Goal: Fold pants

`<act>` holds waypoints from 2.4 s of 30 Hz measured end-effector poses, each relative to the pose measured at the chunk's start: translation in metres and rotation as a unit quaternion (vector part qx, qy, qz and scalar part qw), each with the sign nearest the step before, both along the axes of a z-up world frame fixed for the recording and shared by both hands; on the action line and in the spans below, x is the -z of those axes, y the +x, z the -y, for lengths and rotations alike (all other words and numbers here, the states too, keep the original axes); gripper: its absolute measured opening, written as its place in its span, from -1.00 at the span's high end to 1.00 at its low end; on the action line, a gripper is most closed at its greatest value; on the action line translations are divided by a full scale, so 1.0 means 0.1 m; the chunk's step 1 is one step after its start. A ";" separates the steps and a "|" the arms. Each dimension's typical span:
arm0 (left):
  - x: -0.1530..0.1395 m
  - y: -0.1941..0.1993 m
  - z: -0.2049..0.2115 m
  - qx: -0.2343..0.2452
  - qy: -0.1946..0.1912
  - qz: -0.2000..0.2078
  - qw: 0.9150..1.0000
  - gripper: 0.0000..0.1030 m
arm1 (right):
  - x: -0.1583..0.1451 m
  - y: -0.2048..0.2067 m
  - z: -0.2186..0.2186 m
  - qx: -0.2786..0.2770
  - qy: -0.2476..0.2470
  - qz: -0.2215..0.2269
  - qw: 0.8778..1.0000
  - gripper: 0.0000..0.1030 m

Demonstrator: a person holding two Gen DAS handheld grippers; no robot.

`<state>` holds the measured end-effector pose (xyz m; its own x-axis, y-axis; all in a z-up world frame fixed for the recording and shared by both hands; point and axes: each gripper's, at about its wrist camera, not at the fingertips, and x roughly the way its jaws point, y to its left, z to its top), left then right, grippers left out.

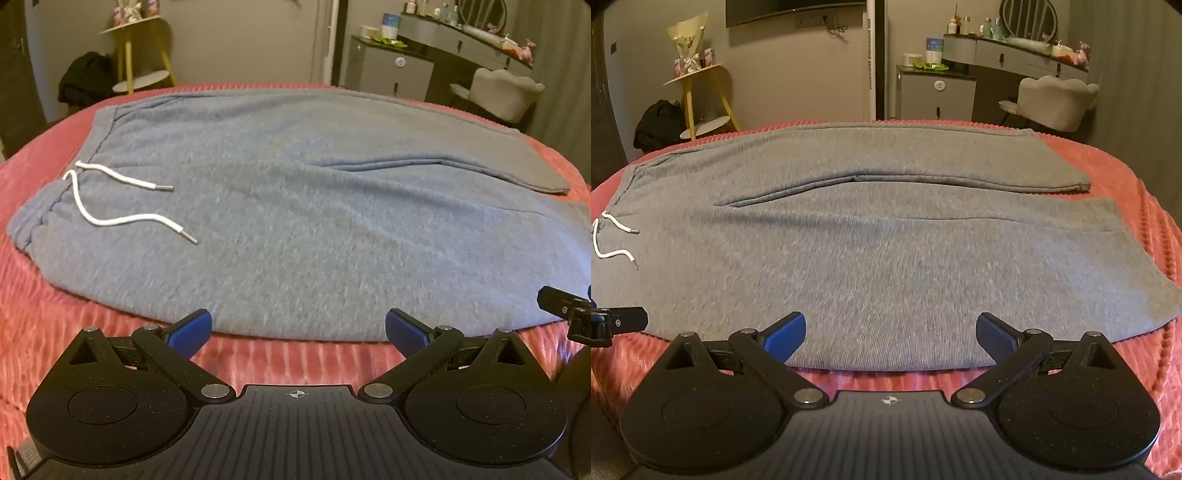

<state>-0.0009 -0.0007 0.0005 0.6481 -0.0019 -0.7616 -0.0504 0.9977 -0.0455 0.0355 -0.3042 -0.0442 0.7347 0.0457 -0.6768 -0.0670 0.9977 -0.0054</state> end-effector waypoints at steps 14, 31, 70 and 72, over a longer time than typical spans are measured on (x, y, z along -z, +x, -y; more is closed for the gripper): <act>0.03 -0.01 -0.02 -0.007 -0.007 -0.009 1.000 -1.00 | 0.00 -0.01 0.00 -0.002 -0.002 0.003 1.000 -0.92; 0.03 0.00 -0.03 -0.009 -0.010 -0.013 1.000 -1.00 | 0.00 0.00 0.01 0.000 0.002 0.001 1.000 -0.92; 0.06 0.00 0.00 -0.007 0.004 -0.025 1.000 -1.00 | -0.01 0.00 0.00 0.000 0.000 0.001 1.000 -0.92; 0.06 0.00 0.00 -0.007 0.005 -0.026 1.000 -1.00 | 0.00 0.00 0.00 0.000 0.000 0.001 1.000 -0.92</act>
